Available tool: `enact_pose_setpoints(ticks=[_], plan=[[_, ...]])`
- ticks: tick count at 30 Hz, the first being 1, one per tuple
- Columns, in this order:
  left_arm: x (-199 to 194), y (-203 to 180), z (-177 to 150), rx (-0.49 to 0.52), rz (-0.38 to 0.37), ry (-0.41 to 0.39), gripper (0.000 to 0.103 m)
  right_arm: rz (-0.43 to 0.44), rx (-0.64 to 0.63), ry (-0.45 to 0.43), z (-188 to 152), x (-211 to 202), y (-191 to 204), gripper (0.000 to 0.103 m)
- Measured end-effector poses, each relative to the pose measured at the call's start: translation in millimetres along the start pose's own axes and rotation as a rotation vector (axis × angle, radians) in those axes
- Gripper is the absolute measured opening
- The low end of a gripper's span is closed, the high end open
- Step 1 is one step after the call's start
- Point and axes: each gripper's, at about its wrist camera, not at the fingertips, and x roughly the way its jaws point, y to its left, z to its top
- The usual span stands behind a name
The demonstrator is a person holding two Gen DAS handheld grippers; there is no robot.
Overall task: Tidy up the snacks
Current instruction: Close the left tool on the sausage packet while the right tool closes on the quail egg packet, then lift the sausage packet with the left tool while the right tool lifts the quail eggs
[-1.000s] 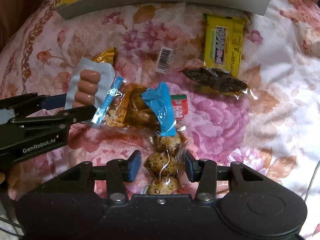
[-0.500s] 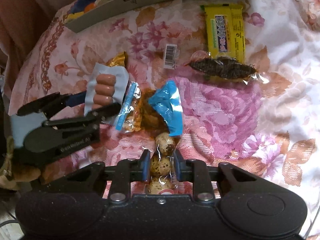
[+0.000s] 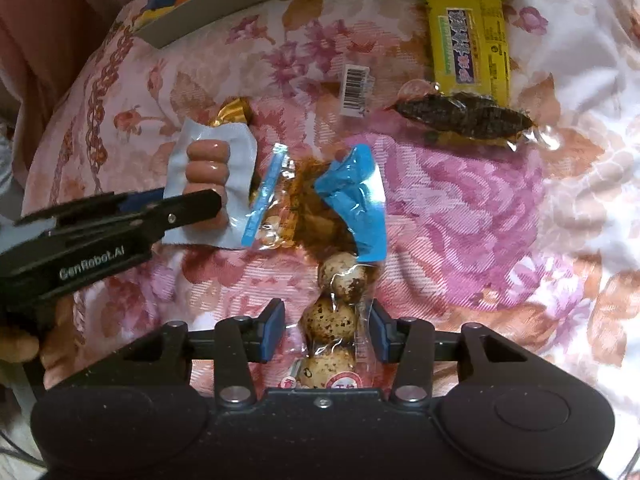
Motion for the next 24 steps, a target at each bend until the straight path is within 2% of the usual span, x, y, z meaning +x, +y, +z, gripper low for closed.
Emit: enact_pose_setpoints(ticks=[6,11,14,18,24], plan=[[-14,-8,3,-0.005,-0.033,-0.023,0.023,0.077,0.075,0.002,-5,-6,-4,0.034],[-19,-19,6,0.013,-0.064,-0.040,0.023,0.128,0.113,-0.009,-9,-8,-9,0.033],[-13,-24,6,0.044,-0.057,-0.038,0.023,0.144,0.120,-0.007,-9,-6,-9,0.033],[-1,-21,7,0.039,-0.033,-0.010,0.023,0.154,0.117,-0.003,-8,1,-3,0.040],[14,-12,10,-0.020,-0.048,-0.003,0.023,0.077,0.036,-0.025,-7,11,17,0.049]])
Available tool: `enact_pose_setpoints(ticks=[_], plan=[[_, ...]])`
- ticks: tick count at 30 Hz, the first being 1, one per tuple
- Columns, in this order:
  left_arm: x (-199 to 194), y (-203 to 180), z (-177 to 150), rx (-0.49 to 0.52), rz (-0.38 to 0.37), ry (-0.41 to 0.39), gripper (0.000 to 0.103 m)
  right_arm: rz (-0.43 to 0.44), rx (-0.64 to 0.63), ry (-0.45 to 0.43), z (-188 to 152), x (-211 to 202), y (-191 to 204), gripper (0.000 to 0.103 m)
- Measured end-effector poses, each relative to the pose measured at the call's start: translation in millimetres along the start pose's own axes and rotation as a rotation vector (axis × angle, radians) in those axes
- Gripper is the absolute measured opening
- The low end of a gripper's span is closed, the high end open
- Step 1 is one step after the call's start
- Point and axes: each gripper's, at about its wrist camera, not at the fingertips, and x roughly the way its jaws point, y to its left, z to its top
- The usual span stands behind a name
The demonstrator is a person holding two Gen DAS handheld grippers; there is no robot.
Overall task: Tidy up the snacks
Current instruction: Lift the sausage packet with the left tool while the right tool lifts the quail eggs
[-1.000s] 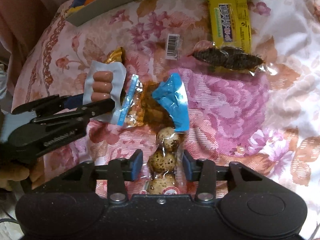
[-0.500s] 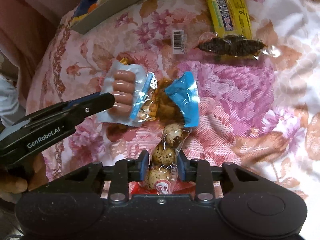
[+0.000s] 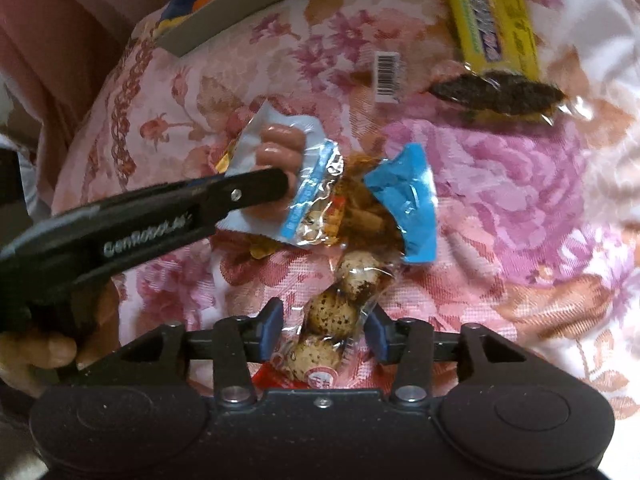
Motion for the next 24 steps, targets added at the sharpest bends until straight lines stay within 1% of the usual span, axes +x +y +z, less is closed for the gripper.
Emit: enact_pose_setpoints(ticks=[2,4,6,10,14,15,18,21,24], plan=[[2,0,0,0.003,-0.001,-0.003,0.023,-0.039,-0.042,-0.008,-2,4,8,0.049],[1,-1,-2,0.014,-0.002,-0.008,0.022,-0.078,-0.084,-0.016,-4,7,17,0.047],[0,-2,-3,0.022,0.003,-0.011,0.021,-0.090,-0.103,-0.021,-5,7,22,0.045],[-5,2,-3,-0.027,0.002,0.003,0.020,-0.047,-0.052,-0.017,-5,1,12,0.039],[-12,10,-2,-0.127,-0.012,0.034,0.018,-0.038,-0.037,-0.015,-8,-6,9,0.037],[-14,12,-3,-0.145,-0.010,0.037,0.017,-0.047,-0.040,-0.013,-10,-6,9,0.028],[-22,17,-4,-0.187,-0.004,0.041,0.017,-0.043,-0.039,-0.013,-18,-9,8,0.028],[-28,18,-4,-0.207,-0.005,0.042,0.017,-0.048,-0.048,-0.022,-24,-10,12,0.027],[-35,20,-6,-0.239,-0.026,0.039,0.016,-0.017,-0.007,-0.032,-29,-13,10,0.027]])
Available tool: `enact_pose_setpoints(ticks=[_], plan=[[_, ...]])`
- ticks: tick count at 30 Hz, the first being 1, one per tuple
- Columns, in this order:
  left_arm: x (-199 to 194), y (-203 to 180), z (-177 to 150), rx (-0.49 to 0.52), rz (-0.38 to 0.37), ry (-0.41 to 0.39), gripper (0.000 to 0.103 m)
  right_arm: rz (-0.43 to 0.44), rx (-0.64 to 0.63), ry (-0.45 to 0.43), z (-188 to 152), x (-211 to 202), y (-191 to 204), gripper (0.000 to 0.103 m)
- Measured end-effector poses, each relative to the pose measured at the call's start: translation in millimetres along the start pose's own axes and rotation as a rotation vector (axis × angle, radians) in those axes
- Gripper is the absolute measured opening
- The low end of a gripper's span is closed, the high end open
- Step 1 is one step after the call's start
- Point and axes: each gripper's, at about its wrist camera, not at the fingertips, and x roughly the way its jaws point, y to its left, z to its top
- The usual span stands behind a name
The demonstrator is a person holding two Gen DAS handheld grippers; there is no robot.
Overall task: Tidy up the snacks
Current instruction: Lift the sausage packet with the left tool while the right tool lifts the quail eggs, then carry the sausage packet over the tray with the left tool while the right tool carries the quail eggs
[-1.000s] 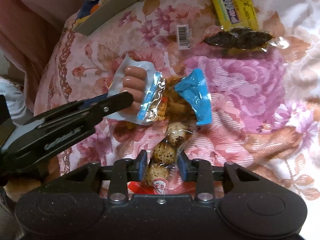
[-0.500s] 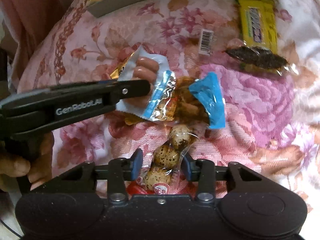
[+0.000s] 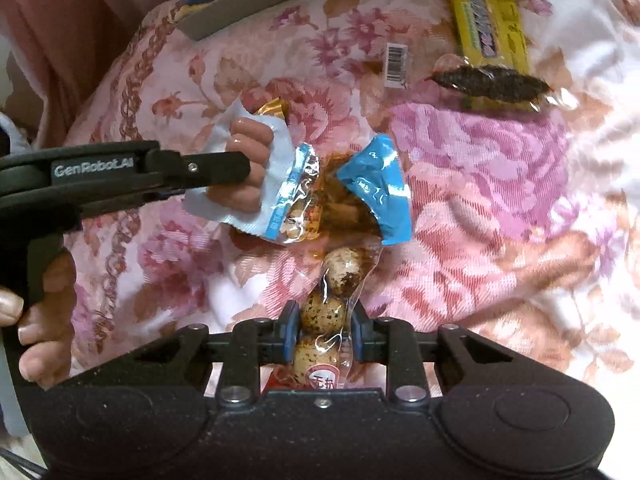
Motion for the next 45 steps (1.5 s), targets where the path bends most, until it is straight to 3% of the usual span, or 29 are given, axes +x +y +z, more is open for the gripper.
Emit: enact_pose_setpoints(ticks=[4,10,16,19,23,32,37,45], plan=[[-9,1,0,-0.033,-0.033,-0.010,0.016,0.060,0.079,-0.017,-6,-11,-10,0.027],[-13,1,0,-0.023,-0.019,-0.011,0.015,0.194,0.210,-0.067,-9,-30,-21,0.027],[-20,1,2,-0.041,-0.020,-0.056,0.015,0.299,0.343,-0.128,-8,-43,-44,0.028],[-24,1,4,-0.055,-0.033,-0.078,0.015,0.407,0.443,-0.137,-9,-43,-57,0.028],[-31,-1,8,-0.053,-0.035,-0.118,0.015,0.458,0.489,-0.125,-8,-39,-60,0.028],[-40,-5,14,-0.031,-0.015,-0.190,0.015,0.453,0.375,-0.192,1,-48,-49,0.028],[-44,-6,19,-0.011,-0.003,-0.245,0.015,0.428,0.294,-0.278,13,-54,-41,0.028],[-50,7,30,-0.074,-0.026,-0.336,0.015,0.426,0.222,-0.367,27,-54,-32,0.028]])
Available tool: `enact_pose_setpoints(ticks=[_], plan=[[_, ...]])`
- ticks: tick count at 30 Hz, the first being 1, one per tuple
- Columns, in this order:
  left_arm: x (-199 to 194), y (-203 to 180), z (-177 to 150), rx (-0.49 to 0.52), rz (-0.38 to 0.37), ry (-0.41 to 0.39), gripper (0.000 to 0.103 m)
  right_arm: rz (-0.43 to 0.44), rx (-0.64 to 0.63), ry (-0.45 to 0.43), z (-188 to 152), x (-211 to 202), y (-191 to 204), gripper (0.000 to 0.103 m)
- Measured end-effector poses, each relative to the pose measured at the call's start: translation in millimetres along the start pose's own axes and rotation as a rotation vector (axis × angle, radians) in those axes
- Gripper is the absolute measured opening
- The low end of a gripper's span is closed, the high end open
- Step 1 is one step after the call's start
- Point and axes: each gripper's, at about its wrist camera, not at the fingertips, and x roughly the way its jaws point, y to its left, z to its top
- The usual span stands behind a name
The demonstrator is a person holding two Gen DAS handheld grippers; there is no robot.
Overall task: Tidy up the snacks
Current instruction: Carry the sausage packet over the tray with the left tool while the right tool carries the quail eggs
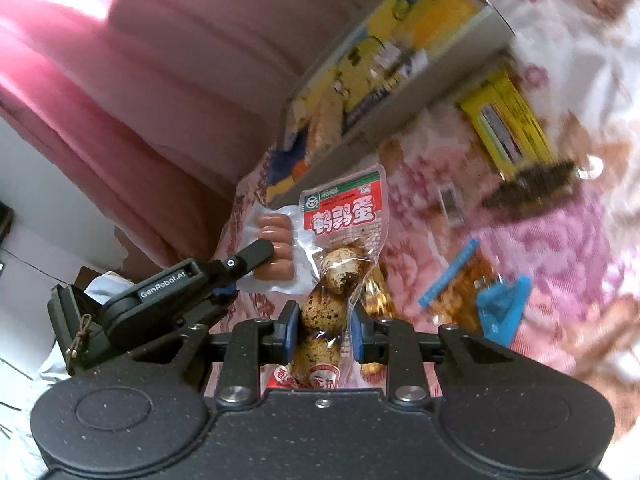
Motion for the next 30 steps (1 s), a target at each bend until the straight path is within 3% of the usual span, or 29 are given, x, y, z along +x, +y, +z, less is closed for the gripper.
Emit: enact_pose_setpoints(ticks=[5,17,25,30], plan=[[-1,4,15,-0.030,-0.024,-0.101,0.015,-0.019,-0.105,-0.087,16,3,15,0.028],[27,-5,67,0.027,-0.045,-0.324,0.015,-0.113,-0.327,-0.312,76,34,50,0.028],[58,17,76,0.025,-0.037,-0.355,0.015,-0.226,-0.454,-0.442,109,73,56,0.028],[73,36,80,-0.001,-0.052,-0.322,0.015,-0.297,-0.499,-0.444,122,98,53,0.028]])
